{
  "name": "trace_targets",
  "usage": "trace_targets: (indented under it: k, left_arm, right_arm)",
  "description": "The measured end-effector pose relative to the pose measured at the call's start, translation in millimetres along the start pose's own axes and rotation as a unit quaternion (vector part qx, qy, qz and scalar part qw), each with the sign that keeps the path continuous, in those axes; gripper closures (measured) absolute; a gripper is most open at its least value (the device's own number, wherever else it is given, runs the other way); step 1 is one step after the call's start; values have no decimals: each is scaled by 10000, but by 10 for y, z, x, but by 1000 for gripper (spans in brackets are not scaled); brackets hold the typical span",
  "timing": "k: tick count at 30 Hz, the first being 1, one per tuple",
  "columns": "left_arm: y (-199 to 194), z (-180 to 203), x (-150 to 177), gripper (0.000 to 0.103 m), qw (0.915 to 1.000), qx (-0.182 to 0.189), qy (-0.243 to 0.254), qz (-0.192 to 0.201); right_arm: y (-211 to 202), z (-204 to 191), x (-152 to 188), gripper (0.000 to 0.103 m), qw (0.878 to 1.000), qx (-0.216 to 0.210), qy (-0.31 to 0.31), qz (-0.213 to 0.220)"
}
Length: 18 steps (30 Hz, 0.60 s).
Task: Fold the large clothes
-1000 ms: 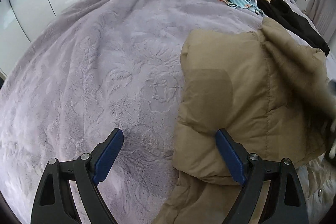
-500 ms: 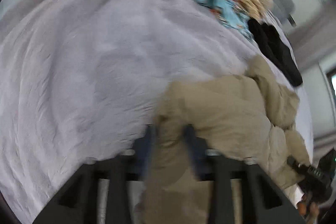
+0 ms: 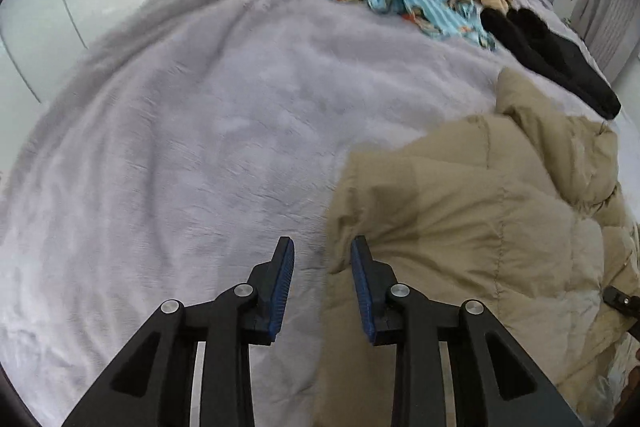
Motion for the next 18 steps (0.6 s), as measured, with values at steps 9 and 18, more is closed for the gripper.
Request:
trace_targets:
  k: [9, 18]
  left_arm:
    - [-309, 127, 327, 71, 9990, 216, 370, -109]
    - [28, 274, 601, 49, 9985, -369, 283, -278]
  right_arm:
    - [-789, -113, 9, 83, 9918, 747, -676, 788]
    - [16, -146, 112, 89, 9875, 926, -1274, -33]
Point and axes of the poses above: each gripper's, at about its wrist camera, not at the fingertips, and y roughly the way its jaws point, z to its right, x to its underside, the point moved 3 cm from there along y, roughly the way its jaws point, and after that the axes turned 8 degrees about -x, right-handed, at the moved point
